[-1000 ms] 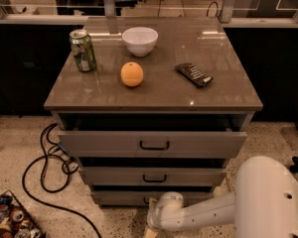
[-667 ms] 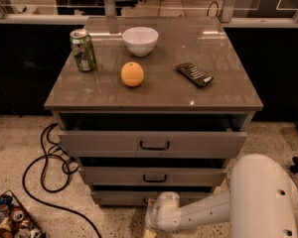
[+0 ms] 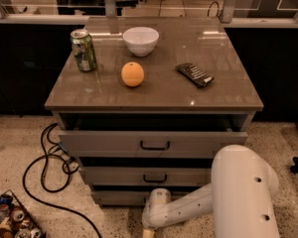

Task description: Open bottom drawer

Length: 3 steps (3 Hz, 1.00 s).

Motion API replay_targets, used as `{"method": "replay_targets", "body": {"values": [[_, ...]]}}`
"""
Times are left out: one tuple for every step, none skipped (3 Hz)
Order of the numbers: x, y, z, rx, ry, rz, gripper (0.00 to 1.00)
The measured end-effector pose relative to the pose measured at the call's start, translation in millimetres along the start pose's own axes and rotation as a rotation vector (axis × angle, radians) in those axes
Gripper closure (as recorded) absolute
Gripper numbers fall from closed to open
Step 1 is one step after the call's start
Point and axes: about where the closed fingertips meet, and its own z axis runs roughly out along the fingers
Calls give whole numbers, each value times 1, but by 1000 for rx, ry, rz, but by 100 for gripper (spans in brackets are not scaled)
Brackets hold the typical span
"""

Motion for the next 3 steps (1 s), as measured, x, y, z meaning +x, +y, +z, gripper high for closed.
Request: {"method": "replay_targets", "body": {"values": [[0,2,7,-16,35,-10,0],[4,4,12,-21,51,-3,0],[16,10,16,-18,56,35,0]]}}
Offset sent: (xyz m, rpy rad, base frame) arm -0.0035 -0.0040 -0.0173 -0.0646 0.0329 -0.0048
